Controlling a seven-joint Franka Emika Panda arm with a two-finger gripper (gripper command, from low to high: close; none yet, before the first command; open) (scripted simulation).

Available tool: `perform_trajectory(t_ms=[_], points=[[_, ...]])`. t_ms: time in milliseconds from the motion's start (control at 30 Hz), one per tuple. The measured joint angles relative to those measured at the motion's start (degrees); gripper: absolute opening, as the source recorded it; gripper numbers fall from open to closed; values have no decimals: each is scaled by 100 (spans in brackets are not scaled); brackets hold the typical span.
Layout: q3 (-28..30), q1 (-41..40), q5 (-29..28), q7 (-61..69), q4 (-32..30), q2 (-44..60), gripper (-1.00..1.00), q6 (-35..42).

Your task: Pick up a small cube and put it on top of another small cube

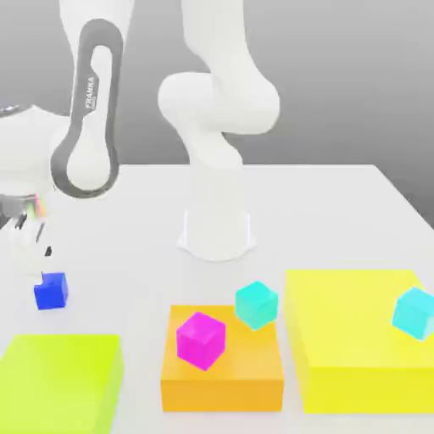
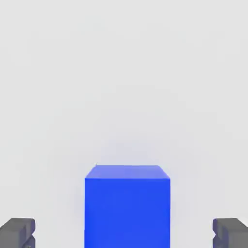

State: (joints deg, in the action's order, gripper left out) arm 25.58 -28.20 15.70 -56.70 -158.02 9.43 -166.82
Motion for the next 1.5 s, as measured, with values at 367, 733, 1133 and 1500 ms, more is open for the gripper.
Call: perform_trajectory(t_ms=[367,733,1133,1500], points=[[-1442,-1146,1250,931,213,872,-100,-626],[-403,-371,135,104,38,159,-100,-140],[-657,1151,-904,222,233,-689,-100,939],[-2134,2997,-1042,2085,1103,-991,-100,2097]])
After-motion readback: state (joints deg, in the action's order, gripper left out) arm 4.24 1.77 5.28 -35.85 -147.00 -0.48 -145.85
